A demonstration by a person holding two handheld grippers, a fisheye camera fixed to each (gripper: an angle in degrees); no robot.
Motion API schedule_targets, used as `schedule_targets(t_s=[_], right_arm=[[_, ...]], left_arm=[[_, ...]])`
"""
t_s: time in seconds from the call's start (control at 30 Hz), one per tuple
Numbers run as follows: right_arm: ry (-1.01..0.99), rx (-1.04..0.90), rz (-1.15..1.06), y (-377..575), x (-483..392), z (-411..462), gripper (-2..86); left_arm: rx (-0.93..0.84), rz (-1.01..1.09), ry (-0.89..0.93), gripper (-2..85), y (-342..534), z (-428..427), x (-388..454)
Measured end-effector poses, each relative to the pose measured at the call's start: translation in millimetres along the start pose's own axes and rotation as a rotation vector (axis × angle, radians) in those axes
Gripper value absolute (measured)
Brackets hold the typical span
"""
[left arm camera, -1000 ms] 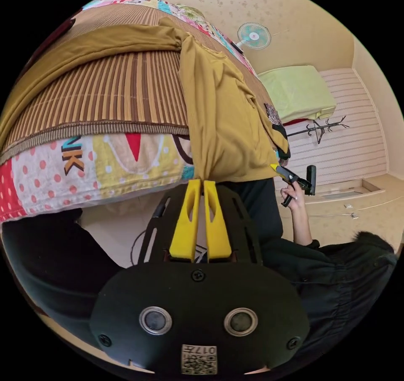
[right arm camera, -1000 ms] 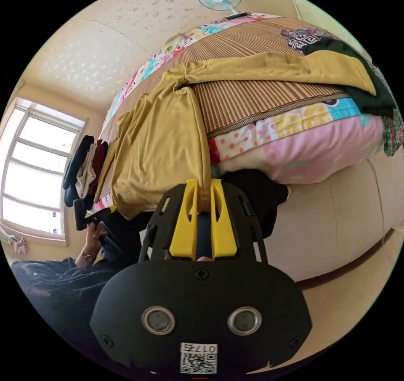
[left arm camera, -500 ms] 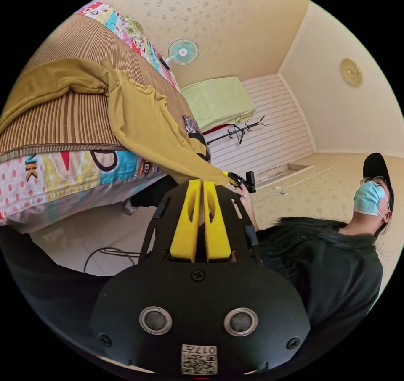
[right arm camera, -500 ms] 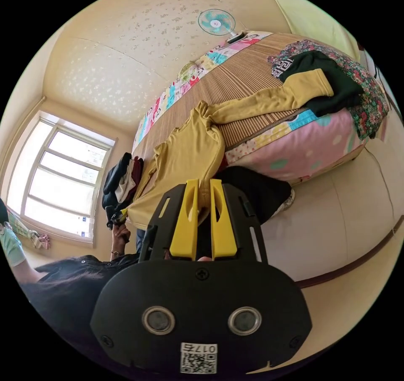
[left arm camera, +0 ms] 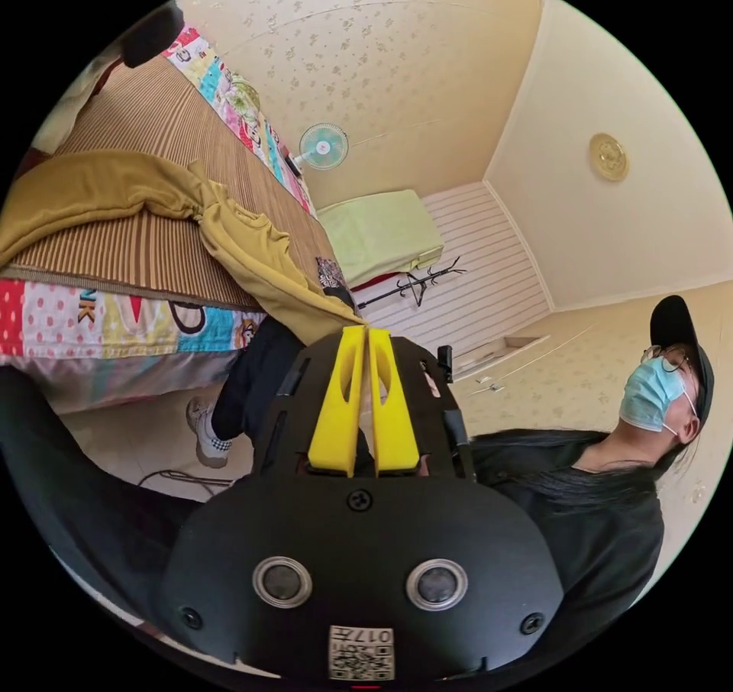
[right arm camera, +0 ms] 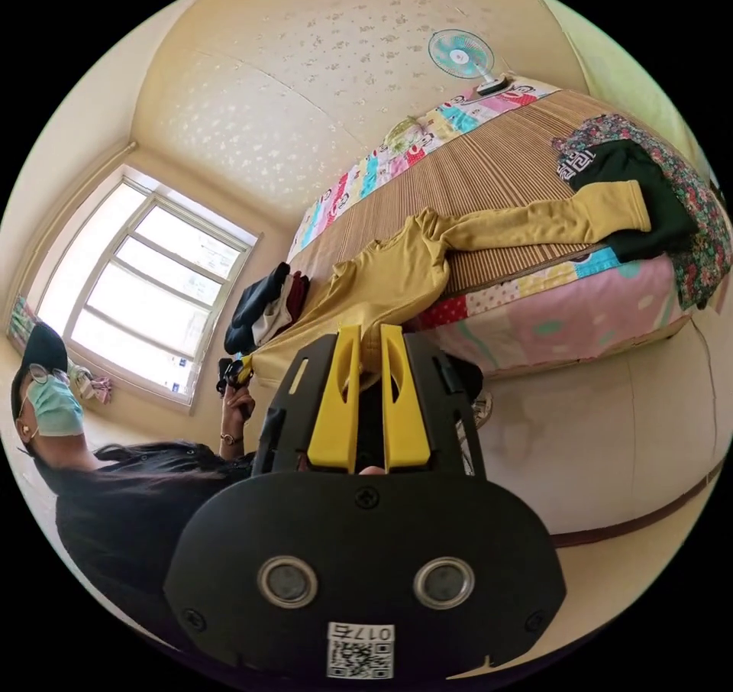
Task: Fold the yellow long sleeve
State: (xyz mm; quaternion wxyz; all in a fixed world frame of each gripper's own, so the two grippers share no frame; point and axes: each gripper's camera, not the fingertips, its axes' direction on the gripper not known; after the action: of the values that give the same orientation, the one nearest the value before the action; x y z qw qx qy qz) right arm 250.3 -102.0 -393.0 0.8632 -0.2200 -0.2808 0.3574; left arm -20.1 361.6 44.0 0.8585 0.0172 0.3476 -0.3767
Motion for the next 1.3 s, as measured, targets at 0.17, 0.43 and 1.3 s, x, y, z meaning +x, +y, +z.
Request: schedule_targets(t_s=[0.17, 0.43, 1.3], right_arm=[[-0.216, 0.033, 0.147, 35, 82, -29, 0.7], [-0.225, 0.212, 0.374, 18, 190, -35, 5.9], [0.141, 0.649, 0.663, -198, 318, 46, 11.9]], left_arm=[[-0.030, -0.096, -0.074, -1.0, 43, -2, -20], [0.010, -0.176, -0.308, -1.0, 79, -22, -39], [0.060, -0.316, -0.285, -1.0, 59, -17, -68]])
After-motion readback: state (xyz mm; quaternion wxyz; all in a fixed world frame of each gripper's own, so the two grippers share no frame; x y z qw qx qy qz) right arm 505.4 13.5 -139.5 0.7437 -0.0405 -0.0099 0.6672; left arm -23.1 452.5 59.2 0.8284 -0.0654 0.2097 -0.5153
